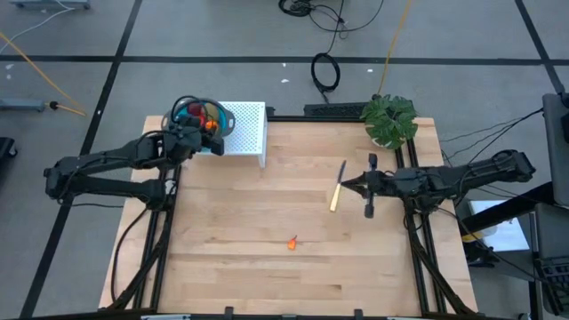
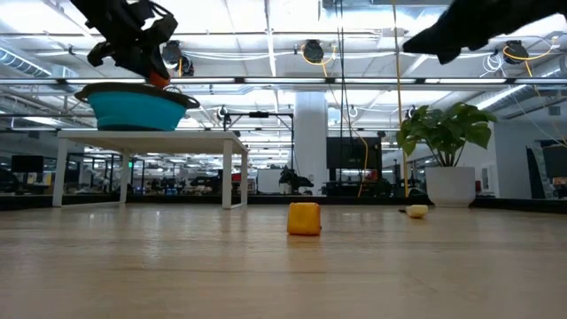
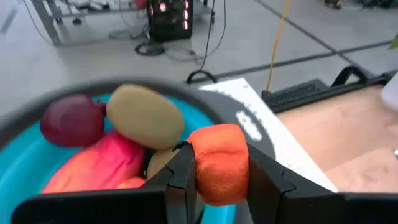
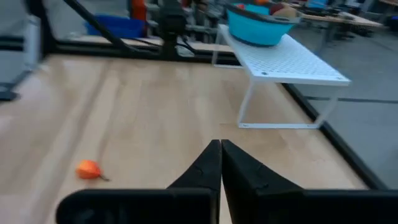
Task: Pick & Place Fruit
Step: Put the orange into the blue strainer bowl on the shelf
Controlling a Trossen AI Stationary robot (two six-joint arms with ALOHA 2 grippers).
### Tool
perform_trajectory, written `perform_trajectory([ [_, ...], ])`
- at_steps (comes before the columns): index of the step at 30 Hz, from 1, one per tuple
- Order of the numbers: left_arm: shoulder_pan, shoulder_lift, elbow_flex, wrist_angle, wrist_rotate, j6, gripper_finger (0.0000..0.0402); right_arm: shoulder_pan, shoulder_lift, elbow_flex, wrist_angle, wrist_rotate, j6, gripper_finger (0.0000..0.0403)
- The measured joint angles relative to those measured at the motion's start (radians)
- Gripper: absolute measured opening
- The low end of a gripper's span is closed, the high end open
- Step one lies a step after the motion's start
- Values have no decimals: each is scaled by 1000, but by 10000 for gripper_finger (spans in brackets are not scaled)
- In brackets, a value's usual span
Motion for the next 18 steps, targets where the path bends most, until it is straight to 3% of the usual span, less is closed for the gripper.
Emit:
perform_trajectory([
  [9, 58, 9, 0, -42, 59, -34, 93, 0, -186, -108, 5, -138, 30, 1],
  [14, 91, 17, 0, -44, 110, -26, 97, 0, -247, -162, 4, -146, 20, 1],
  [18, 116, 17, 0, -45, 135, -39, 127, 0, -285, -187, 4, -146, 48, 1],
])
